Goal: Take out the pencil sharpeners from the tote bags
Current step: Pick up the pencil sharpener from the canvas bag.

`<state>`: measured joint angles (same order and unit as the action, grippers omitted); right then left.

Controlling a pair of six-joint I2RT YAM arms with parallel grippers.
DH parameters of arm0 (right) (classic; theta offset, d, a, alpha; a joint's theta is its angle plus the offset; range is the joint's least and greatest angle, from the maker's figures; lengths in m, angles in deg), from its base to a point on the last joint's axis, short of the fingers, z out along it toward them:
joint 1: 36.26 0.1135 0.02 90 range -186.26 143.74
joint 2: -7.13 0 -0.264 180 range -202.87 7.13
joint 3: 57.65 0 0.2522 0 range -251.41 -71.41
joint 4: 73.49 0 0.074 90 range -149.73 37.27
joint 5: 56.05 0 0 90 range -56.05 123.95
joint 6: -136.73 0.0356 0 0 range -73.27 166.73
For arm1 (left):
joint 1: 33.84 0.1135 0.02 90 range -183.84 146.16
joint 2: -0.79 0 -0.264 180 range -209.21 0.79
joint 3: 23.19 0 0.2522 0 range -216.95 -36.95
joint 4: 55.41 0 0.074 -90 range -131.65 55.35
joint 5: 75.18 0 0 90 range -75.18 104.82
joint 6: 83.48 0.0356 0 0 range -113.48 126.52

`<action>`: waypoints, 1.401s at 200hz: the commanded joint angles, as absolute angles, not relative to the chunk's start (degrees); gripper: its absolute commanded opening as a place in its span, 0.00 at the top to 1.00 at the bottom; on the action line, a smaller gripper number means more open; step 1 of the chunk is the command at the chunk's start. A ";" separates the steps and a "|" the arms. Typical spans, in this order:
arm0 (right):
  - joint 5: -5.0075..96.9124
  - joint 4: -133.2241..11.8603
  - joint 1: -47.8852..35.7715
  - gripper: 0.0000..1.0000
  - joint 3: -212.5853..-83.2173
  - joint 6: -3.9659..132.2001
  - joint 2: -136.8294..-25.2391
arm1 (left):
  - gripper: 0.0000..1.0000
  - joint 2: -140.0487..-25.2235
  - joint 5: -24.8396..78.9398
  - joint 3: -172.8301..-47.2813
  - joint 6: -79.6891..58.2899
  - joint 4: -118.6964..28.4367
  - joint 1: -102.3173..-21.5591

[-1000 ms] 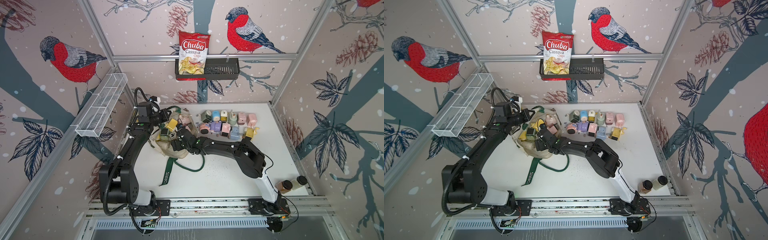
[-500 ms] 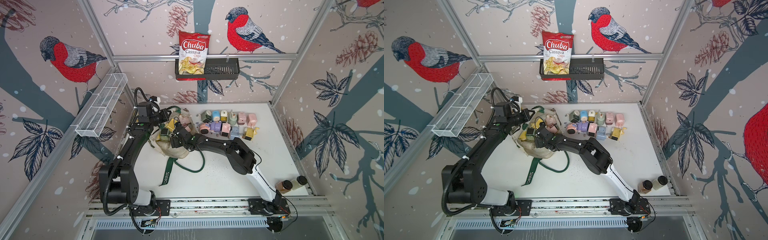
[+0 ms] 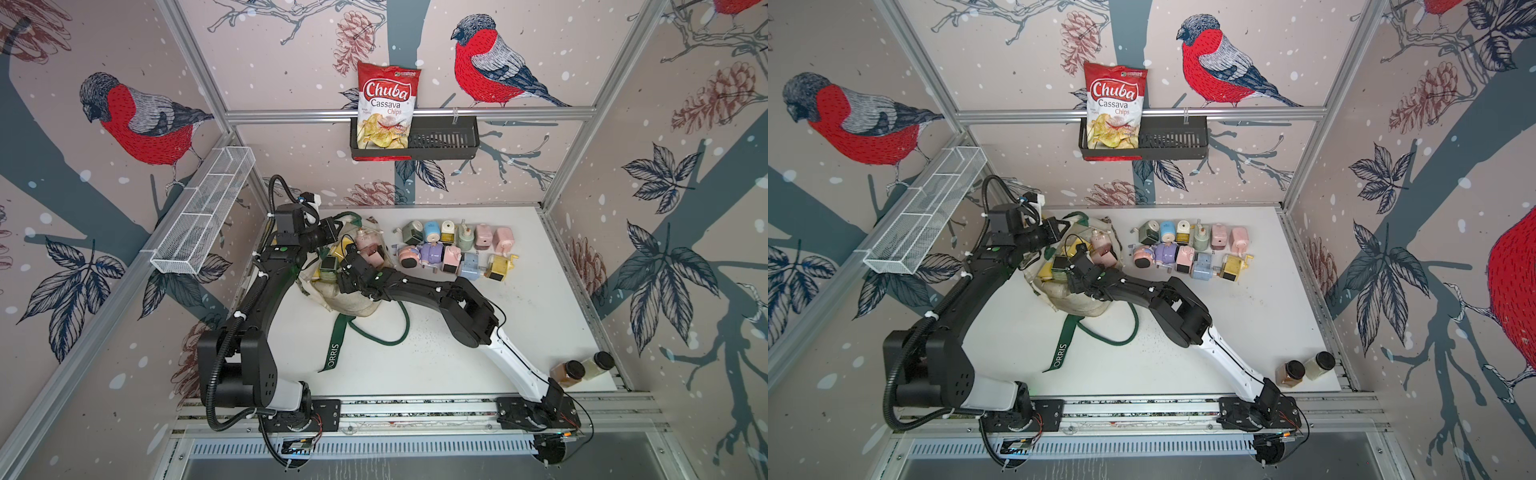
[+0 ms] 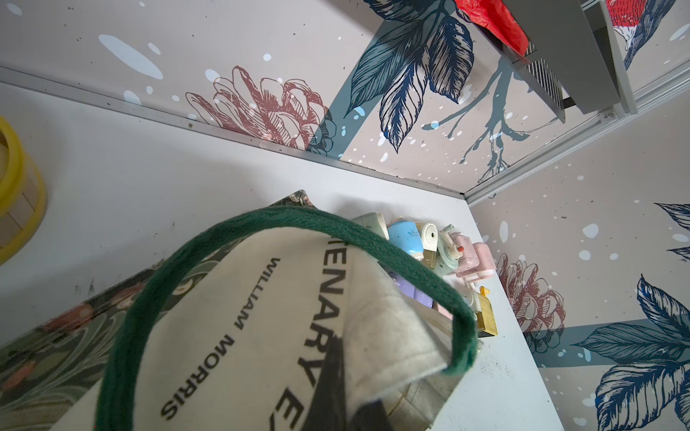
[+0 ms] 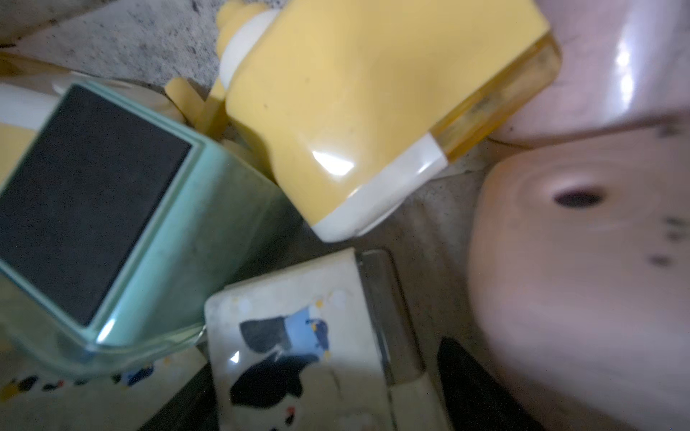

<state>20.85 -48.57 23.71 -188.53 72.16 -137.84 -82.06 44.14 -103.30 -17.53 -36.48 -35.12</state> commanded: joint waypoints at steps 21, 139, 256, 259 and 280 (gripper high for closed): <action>18.05 -42.15 24.27 0.28 -190.33 70.56 -140.03 | 1.00 -82.00 43.73 -103.67 -17.38 -37.07 -35.00; 19.54 -52.86 26.86 0.49 -174.91 66.30 -124.41 | 1.00 -82.00 43.41 -103.66 -17.18 -36.83 -35.03; 19.13 -58.13 27.61 0.50 -161.67 64.05 -110.64 | 1.00 -82.00 43.36 -103.77 -17.19 -36.73 -35.04; 19.03 -58.27 27.60 0.50 -161.27 63.99 -110.29 | 1.00 -82.01 43.32 -103.79 -17.19 -36.73 -35.00; 18.62 -59.00 27.55 0.50 -158.71 63.50 -107.61 | 1.00 -82.00 43.26 -103.67 -17.17 -36.72 -35.06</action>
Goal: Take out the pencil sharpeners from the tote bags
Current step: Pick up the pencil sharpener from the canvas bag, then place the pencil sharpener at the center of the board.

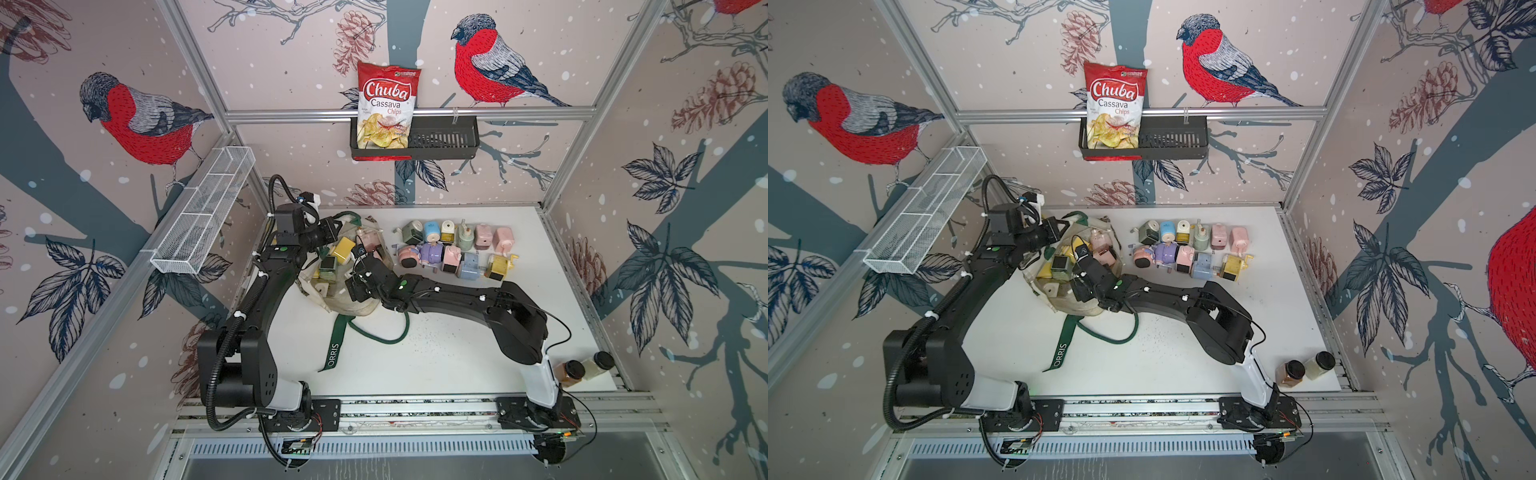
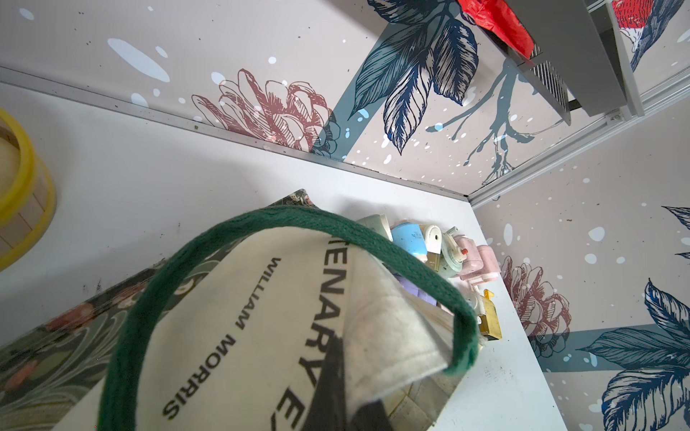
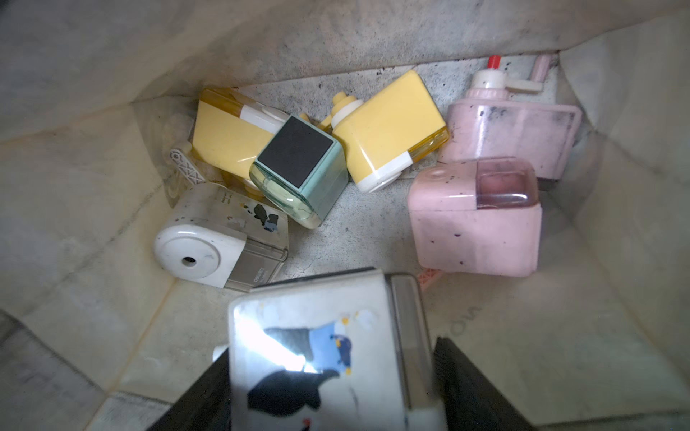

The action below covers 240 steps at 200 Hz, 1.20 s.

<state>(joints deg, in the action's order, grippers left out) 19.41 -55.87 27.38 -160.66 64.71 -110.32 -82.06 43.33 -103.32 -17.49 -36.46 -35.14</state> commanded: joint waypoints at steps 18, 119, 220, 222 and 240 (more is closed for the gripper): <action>19.78 -59.84 27.60 0.50 -156.18 63.16 -104.83 | 1.00 -82.00 43.23 -103.76 -17.19 -36.70 -35.01; 18.88 -60.76 27.17 0.51 -143.97 61.53 -90.74 | 1.00 -82.00 43.03 -103.67 -17.06 -36.64 -35.01; 21.25 -61.09 20.96 0.52 -132.59 62.43 -75.74 | 1.00 -82.08 43.12 -103.76 -17.07 -36.64 -35.02; 21.33 -61.06 20.70 0.52 -132.41 62.41 -75.51 | 1.00 -82.09 43.12 -103.77 -17.04 -36.64 -35.01; 20.90 -59.23 16.61 0.52 -130.91 65.43 -73.62 | 1.00 -82.02 43.19 -103.70 -17.06 -36.64 -35.01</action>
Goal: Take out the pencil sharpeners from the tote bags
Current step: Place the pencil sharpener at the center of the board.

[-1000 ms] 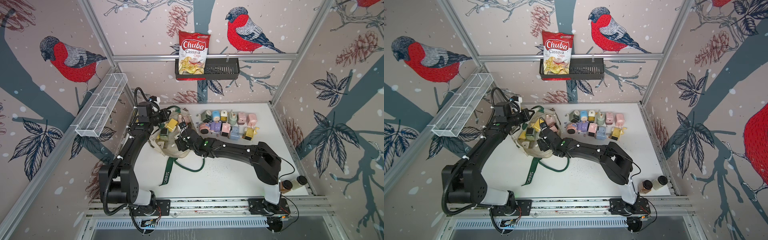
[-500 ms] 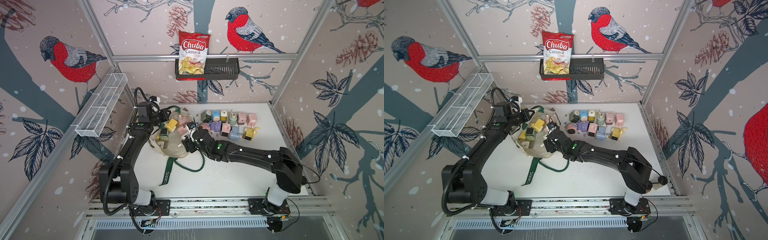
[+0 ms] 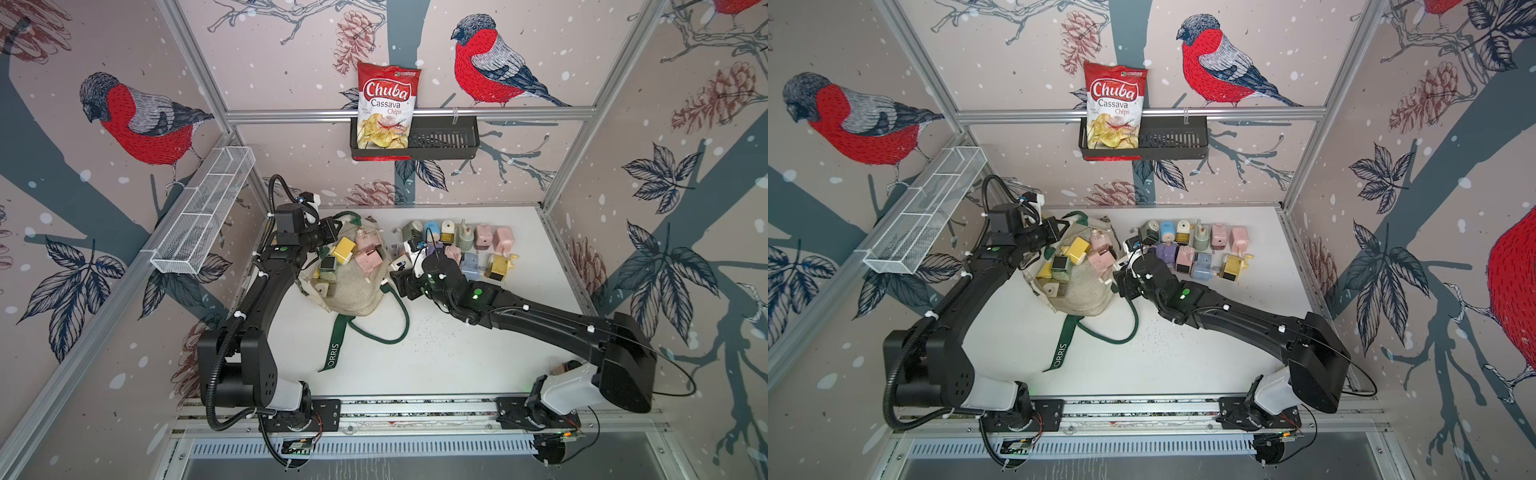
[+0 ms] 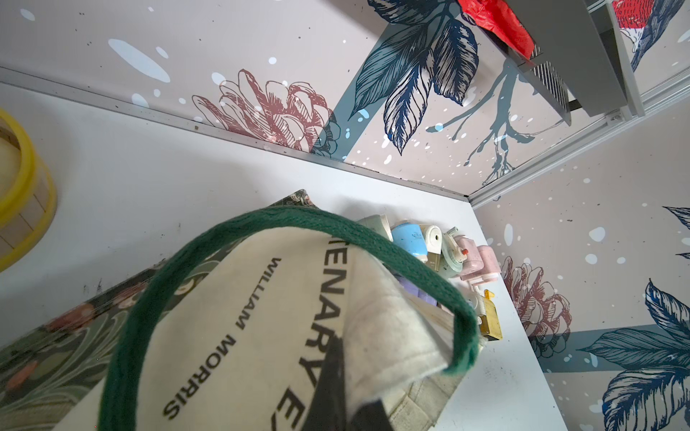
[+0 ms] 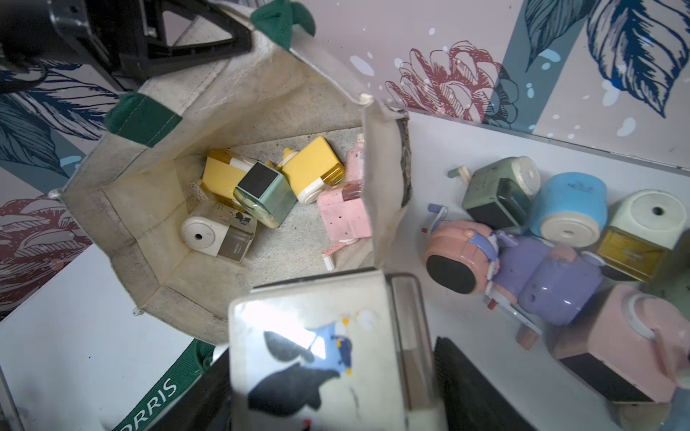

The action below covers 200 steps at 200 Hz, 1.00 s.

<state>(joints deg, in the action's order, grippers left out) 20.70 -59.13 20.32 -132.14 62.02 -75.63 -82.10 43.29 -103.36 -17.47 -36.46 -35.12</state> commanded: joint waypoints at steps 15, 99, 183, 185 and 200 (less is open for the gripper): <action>22.68 -59.16 11.95 0.52 -128.72 67.42 -71.96 | 1.00 -81.99 43.23 -103.79 -17.20 -36.69 -35.01; 23.67 -56.97 -18.47 0.52 -115.64 73.72 -64.94 | 1.00 -82.09 43.39 -103.77 -17.16 -36.64 -35.00; 19.52 -53.74 -32.86 0.51 -112.81 70.96 -67.36 | 1.00 -82.00 43.53 -103.84 -17.28 -36.64 -35.06; 19.45 -53.75 -33.08 0.51 -112.81 70.87 -67.57 | 1.00 -82.00 43.51 -103.86 -17.31 -36.64 -35.05; 18.60 -53.21 -34.61 0.51 -112.96 70.10 -68.55 | 1.00 -82.00 43.53 -103.78 -17.30 -36.64 -35.02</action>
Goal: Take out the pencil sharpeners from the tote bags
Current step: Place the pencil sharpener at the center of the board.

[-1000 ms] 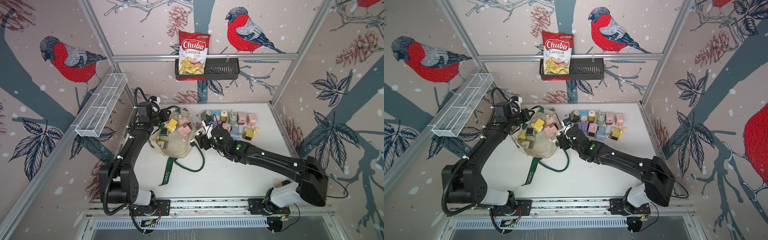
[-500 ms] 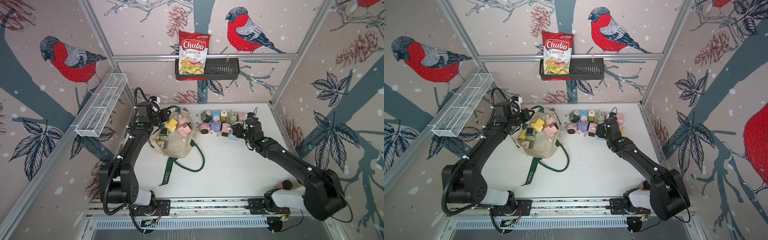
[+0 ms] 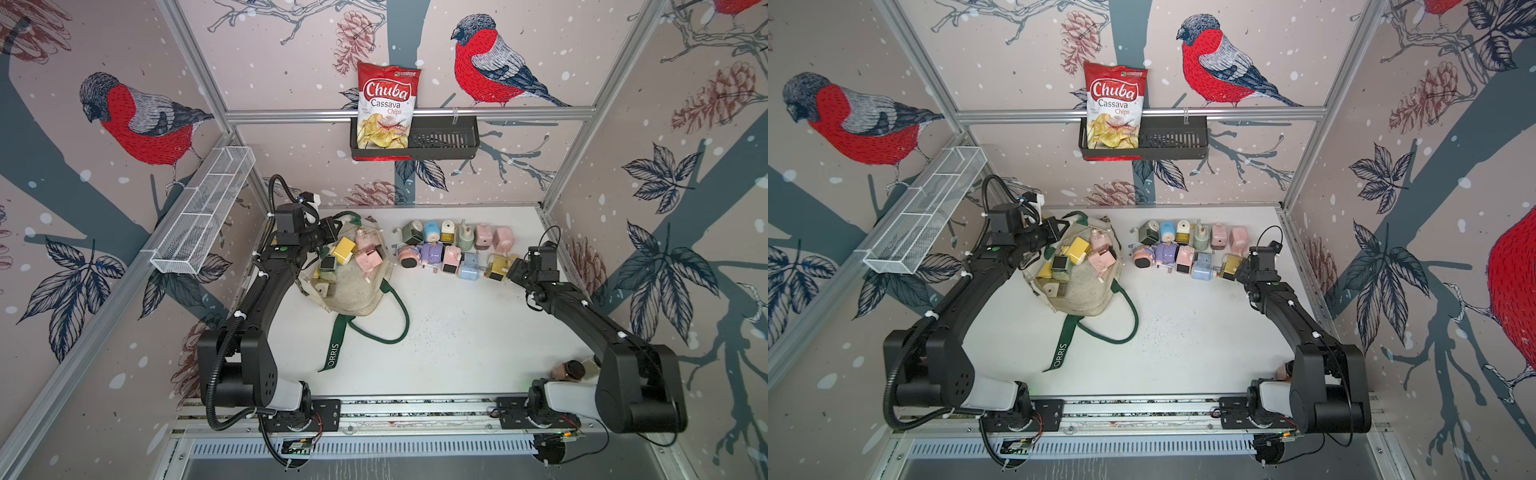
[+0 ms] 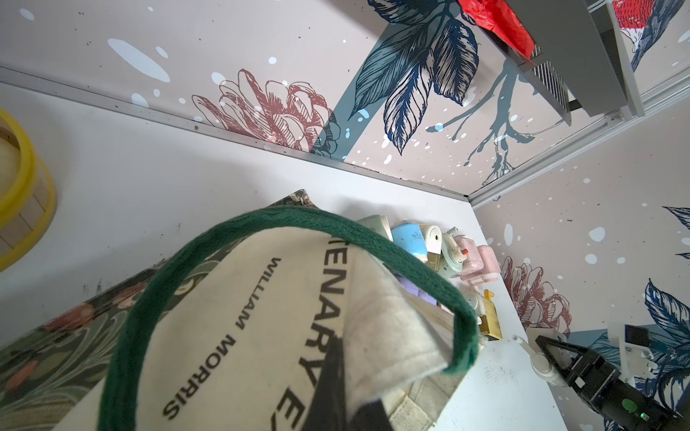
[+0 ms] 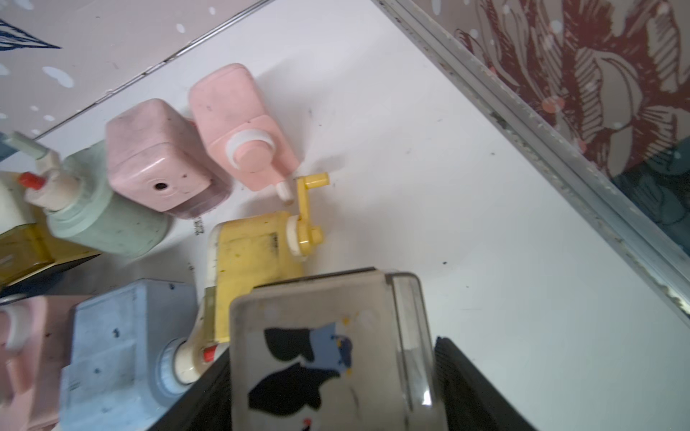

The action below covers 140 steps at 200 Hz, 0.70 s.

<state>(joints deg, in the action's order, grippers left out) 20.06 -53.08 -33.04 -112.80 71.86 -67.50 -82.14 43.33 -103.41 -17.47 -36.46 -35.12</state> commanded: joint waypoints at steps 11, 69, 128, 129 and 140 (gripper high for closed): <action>18.87 -53.18 -35.65 0.51 -112.82 69.61 -68.98 | 1.00 -82.02 43.57 -103.77 -17.35 -36.72 -35.01; 19.01 -54.89 -38.49 0.50 -112.76 69.88 -74.14 | 1.00 -82.18 43.67 -103.78 -17.46 -36.81 -34.99; 19.98 -55.42 -38.54 0.49 -116.05 69.42 -81.10 | 1.00 -82.28 43.63 -103.75 -17.41 -36.82 -35.07; 19.98 -55.47 -38.54 0.49 -116.14 69.42 -81.24 | 1.00 -82.31 43.64 -103.75 -17.40 -36.82 -35.11; 19.80 -55.56 -38.54 0.48 -116.95 69.32 -82.52 | 1.00 -82.35 43.73 -103.82 -17.42 -36.76 -35.07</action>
<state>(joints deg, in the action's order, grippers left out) 19.52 -53.60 -38.54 -115.44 70.37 -80.75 -82.25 43.36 -103.41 -17.51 -36.48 -35.12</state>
